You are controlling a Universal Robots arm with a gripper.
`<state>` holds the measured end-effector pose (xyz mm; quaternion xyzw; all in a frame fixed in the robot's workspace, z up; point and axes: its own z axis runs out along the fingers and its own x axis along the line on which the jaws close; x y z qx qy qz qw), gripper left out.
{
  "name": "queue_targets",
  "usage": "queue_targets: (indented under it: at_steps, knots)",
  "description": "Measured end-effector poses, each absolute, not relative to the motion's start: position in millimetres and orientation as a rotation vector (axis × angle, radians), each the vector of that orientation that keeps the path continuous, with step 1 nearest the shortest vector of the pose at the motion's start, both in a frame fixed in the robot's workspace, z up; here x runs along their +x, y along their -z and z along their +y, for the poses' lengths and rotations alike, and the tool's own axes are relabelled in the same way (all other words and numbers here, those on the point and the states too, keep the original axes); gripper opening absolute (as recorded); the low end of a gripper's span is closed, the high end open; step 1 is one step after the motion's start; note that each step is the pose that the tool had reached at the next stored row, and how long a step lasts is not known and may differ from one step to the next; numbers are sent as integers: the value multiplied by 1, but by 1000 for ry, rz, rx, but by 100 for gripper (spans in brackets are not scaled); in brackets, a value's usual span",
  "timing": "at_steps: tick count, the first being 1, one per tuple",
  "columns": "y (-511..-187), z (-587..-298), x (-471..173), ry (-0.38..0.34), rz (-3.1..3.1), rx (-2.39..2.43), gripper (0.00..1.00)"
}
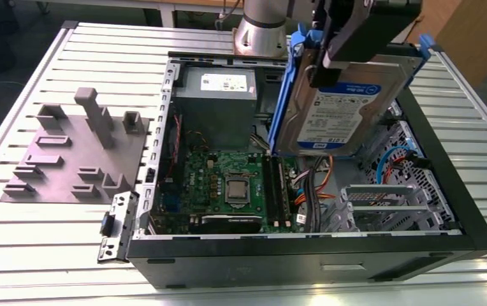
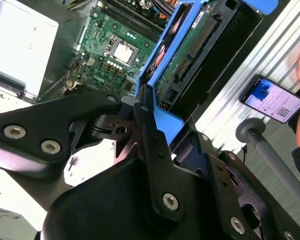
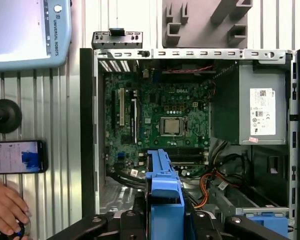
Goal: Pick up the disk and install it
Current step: 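Insert the disk into the insertion slot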
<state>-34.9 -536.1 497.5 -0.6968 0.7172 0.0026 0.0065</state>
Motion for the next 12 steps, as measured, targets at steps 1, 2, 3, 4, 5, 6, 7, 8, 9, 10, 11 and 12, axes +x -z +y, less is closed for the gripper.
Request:
queue_targets:
  at_steps: [1, 2, 3, 4, 5, 6, 7, 8, 9, 10, 11, 12]
  knots:
    - [-497, -537, -34, -8, 2244, -2180, 36]
    - [-496, -538, -32, -9, 2244, -2180, 36]
    - [-496, -538, -29, -9, 2244, -2180, 36]
    - [-495, -538, -25, -9, 2244, -2180, 36]
    - [-495, -538, -22, -10, 2245, -2181, 36]
    - [-494, -538, -18, -11, 2245, -2181, 36]
    - [-493, -538, -13, -11, 2245, -2181, 36]
    - [-493, -538, -10, -11, 2245, -2181, 36]
    - [-492, -538, -6, -11, 2245, -2181, 36]
    - [-492, -538, -3, -11, 2245, -2181, 36]
    - [-491, -538, 0, -11, 2245, -2181, 36]
    - [-490, -538, 2, -11, 2245, -2181, 36]
